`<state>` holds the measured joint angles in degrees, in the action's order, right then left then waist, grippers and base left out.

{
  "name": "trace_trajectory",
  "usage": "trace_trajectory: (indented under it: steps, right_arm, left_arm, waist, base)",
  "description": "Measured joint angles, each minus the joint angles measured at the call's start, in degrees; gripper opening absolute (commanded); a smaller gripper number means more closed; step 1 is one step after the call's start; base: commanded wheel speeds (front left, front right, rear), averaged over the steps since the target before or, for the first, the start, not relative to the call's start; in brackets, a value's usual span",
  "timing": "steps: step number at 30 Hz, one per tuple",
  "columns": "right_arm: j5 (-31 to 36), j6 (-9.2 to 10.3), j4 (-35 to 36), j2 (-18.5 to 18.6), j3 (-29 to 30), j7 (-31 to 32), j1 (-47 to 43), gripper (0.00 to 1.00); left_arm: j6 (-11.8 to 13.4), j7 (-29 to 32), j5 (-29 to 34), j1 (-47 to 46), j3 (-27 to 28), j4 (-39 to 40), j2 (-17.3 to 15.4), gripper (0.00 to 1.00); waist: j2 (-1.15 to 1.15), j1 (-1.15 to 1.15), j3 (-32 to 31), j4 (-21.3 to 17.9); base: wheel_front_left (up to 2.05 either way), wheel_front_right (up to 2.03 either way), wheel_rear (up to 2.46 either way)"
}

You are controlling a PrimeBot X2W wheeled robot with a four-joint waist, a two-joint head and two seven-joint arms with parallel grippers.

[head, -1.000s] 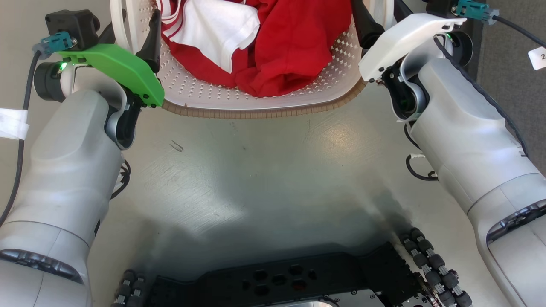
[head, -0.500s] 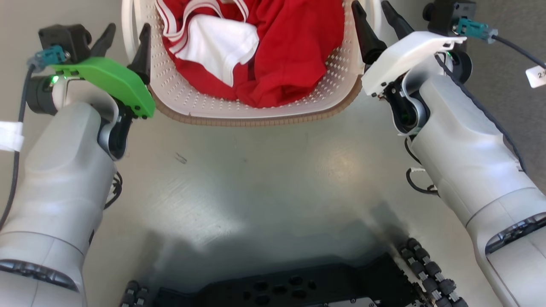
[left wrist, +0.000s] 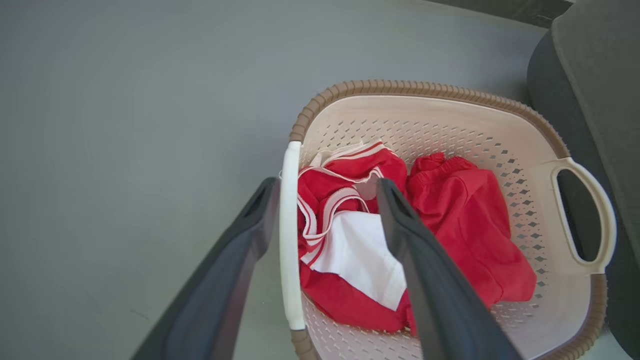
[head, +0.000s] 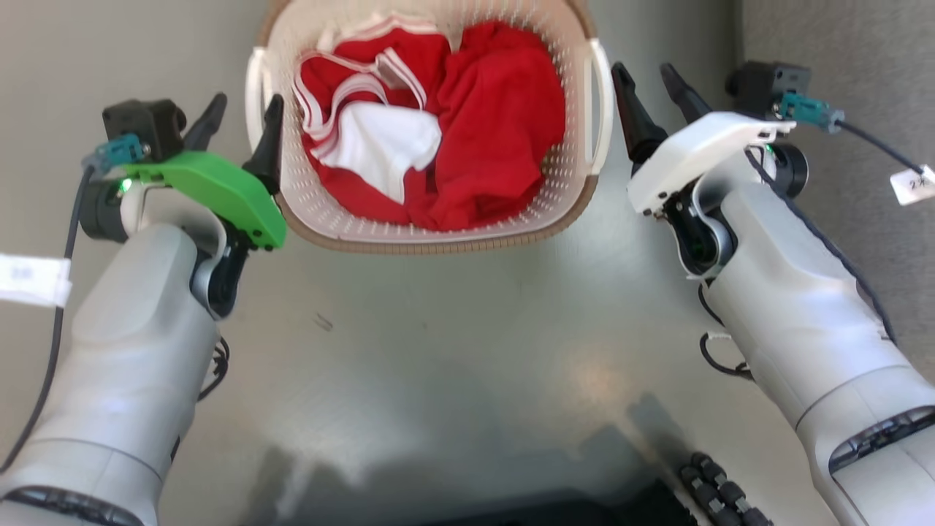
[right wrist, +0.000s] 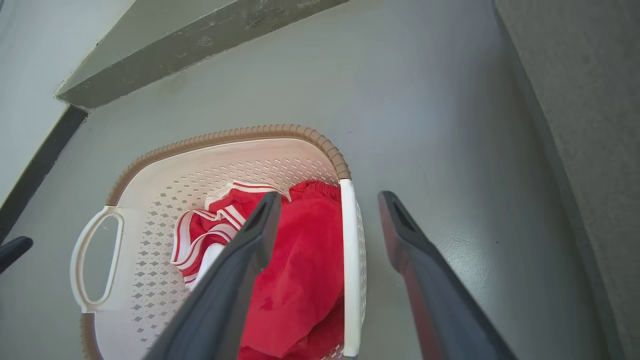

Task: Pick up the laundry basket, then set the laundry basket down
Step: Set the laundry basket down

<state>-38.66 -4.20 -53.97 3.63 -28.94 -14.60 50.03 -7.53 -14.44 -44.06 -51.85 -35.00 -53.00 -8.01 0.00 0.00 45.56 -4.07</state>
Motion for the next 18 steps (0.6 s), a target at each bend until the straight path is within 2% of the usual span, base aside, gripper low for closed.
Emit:
trace_trajectory:
  steps: [7, 18]
  right_arm:
    - [1.59, -0.55, 2.41, -0.02, 2.01, 0.0, -2.24, 1.0]
    - [4.65, -1.33, 4.48, -0.07, 3.7, 0.0, -8.86, 1.0]
  left_arm:
    - [0.0, 0.01, 0.0, 4.59, 3.35, 2.98, -0.21, 1.0]
    - [0.0, 0.01, 3.32, 11.37, 6.76, 6.79, -1.26, 1.0]
  waist:
    - [0.0, 0.0, -5.54, 0.17]
    - [0.0, 0.0, -14.51, -0.08]
  base:
    - [0.0, 0.0, 0.0]
    - [0.0, 0.0, 0.0]
